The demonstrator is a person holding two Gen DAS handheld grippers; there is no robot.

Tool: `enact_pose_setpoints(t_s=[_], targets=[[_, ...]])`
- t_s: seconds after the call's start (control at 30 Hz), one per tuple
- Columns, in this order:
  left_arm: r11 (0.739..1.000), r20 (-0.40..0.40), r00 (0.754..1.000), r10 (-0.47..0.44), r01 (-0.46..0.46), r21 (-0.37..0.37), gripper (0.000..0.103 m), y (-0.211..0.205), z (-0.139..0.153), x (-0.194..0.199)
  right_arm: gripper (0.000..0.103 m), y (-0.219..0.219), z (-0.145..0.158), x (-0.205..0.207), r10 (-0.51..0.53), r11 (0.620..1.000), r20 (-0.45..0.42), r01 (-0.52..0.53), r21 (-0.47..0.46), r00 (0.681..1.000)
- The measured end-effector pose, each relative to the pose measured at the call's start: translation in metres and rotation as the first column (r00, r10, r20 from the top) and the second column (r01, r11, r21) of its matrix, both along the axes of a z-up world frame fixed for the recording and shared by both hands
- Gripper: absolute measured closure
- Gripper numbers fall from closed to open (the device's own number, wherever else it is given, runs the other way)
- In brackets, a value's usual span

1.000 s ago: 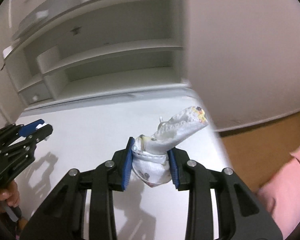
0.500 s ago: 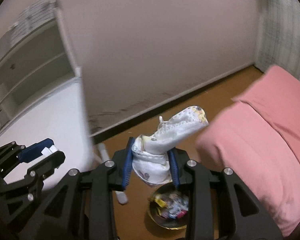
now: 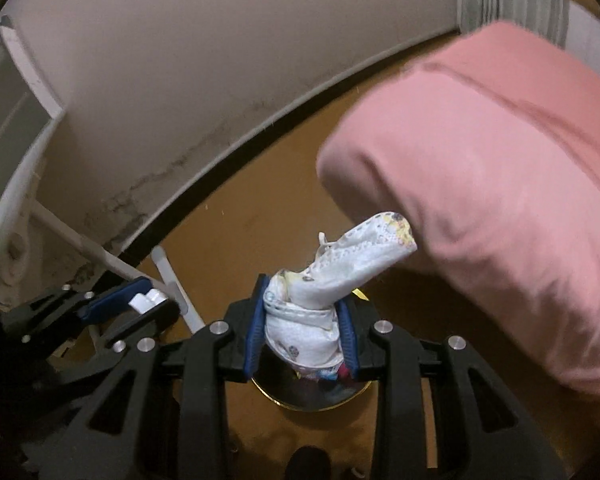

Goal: Collect trash
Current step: 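Carry the tape roll and mask over the bin and open both tools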

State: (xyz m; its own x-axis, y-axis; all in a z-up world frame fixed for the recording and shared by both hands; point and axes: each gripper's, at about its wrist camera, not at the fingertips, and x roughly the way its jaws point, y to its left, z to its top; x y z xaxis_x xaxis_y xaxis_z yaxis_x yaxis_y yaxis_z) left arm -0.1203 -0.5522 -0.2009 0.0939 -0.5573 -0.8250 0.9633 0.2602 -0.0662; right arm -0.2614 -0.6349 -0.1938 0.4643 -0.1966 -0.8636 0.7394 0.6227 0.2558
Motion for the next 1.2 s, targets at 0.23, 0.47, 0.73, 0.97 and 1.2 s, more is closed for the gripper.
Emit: enact_pose_setpoints(t_s=[0.23, 0.47, 0.73, 0.97, 1.2], targets=[[0.993, -0.058, 0.998, 0.031, -0.024, 0.113, 0.074, 0.000, -0.084, 0.019, 0.071, 0.004, -0.075, 0.005, 0.008, 0.995, -0.067, -0.001, 0.097, 0.998], [0.988, -0.081, 0.996, 0.040, -0.028, 0.151, 0.074, 0.011, -0.116, 0.022, 0.071, 0.014, -0.111, 0.014, 0.038, 0.990, -0.113, -0.022, 0.138, 0.993], [0.987, -0.077, 0.996, 0.042, -0.030, 0.155, 0.074, 0.007, -0.116, 0.024, 0.070, 0.016, -0.119, 0.015, 0.040, 0.991, -0.104, -0.026, 0.134, 0.994], [0.987, -0.086, 0.996, 0.038, -0.024, 0.156, 0.055, 0.010, -0.118, 0.025, 0.068, 0.015, -0.118, 0.015, 0.038, 0.991, -0.102, -0.024, 0.135, 0.994], [0.988, -0.084, 0.996, 0.042, -0.029, 0.152, 0.047, 0.012, -0.118, 0.027, 0.057, 0.017, -0.118, 0.014, 0.031, 0.991, -0.105, -0.016, 0.136, 0.994]])
